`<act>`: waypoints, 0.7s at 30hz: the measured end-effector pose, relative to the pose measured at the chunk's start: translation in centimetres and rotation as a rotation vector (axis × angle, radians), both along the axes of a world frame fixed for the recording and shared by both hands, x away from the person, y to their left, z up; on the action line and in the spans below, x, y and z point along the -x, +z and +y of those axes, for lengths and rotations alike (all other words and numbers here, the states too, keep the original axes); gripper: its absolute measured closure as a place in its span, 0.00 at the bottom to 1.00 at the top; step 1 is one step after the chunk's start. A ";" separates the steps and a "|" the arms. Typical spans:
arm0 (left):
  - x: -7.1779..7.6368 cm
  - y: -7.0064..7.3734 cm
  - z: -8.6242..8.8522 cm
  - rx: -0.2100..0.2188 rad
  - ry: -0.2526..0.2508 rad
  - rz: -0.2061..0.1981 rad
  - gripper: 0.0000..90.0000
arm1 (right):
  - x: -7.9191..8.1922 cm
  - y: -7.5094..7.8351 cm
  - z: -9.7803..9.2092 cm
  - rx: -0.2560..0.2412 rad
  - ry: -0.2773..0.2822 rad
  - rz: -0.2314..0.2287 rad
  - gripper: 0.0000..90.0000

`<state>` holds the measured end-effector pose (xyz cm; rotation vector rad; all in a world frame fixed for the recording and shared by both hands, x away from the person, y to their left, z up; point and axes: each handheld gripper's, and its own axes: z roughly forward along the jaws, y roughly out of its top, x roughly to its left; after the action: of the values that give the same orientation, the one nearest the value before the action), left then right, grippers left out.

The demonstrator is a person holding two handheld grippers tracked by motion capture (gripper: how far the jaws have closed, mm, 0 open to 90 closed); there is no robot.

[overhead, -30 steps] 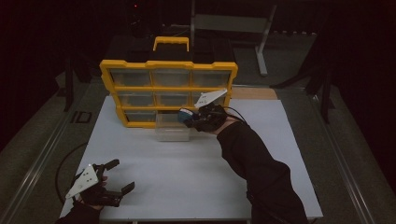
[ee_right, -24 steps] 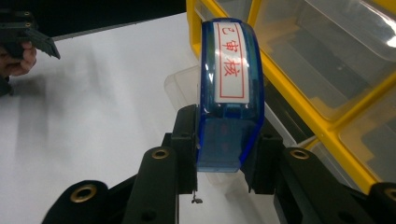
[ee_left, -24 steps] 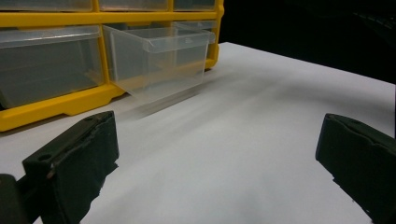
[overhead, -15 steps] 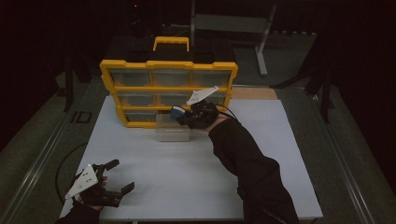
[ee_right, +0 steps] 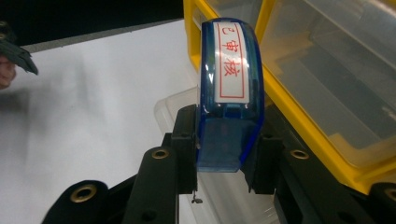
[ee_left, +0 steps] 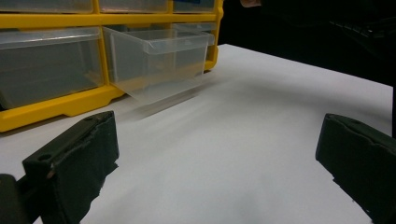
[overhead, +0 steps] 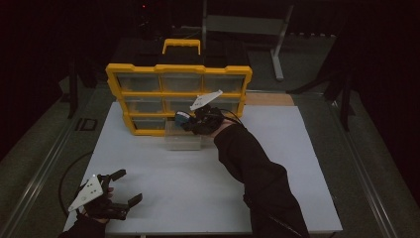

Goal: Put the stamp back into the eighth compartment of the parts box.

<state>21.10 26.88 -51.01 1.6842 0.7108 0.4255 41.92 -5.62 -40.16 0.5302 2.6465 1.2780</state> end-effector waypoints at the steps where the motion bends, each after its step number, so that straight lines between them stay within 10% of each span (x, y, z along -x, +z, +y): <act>1: 0.0 0.0 0.0 0.000 0.000 0.000 0.00 | -0.1 -0.1 0.1 0.002 -0.001 0.003 0.77; 21: -0.1 -0.1 0.1 0.010 0.000 0.006 0.00 | -1.3 -2.3 0.5 0.061 -0.053 0.041 0.77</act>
<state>21.20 26.94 -51.09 1.6773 0.7159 0.4162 43.26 -5.08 -42.49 0.6194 2.6758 1.1804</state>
